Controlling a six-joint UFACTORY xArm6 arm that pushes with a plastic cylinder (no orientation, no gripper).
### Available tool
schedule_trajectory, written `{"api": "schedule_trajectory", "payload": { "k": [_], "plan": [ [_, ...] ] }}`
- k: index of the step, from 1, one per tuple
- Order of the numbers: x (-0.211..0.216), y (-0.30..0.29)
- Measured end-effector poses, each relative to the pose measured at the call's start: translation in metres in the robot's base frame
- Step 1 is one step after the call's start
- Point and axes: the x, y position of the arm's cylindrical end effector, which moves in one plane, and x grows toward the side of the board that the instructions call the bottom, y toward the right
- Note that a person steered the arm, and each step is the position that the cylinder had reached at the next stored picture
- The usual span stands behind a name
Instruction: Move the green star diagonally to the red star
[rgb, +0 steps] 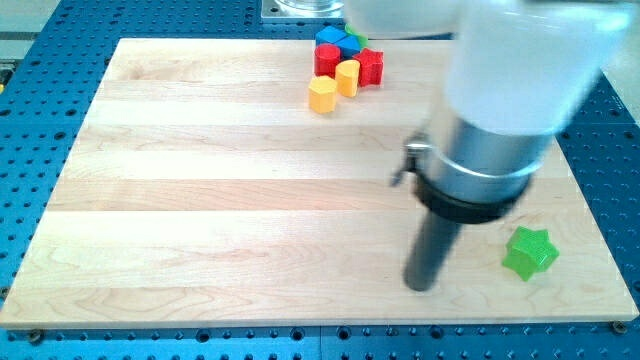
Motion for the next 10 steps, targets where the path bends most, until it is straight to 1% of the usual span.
{"api": "schedule_trajectory", "payload": {
  "k": [1, 2, 3, 4, 5, 6, 7, 8, 9, 10],
  "plan": [
    [-0.004, -0.026],
    [-0.004, -0.027],
    [0.006, 0.007],
    [0.023, 0.059],
    [0.025, 0.114],
    [-0.011, 0.105],
    [-0.019, 0.014],
    [-0.011, 0.055],
    [-0.023, 0.161],
    [-0.049, 0.184]
  ]
}}
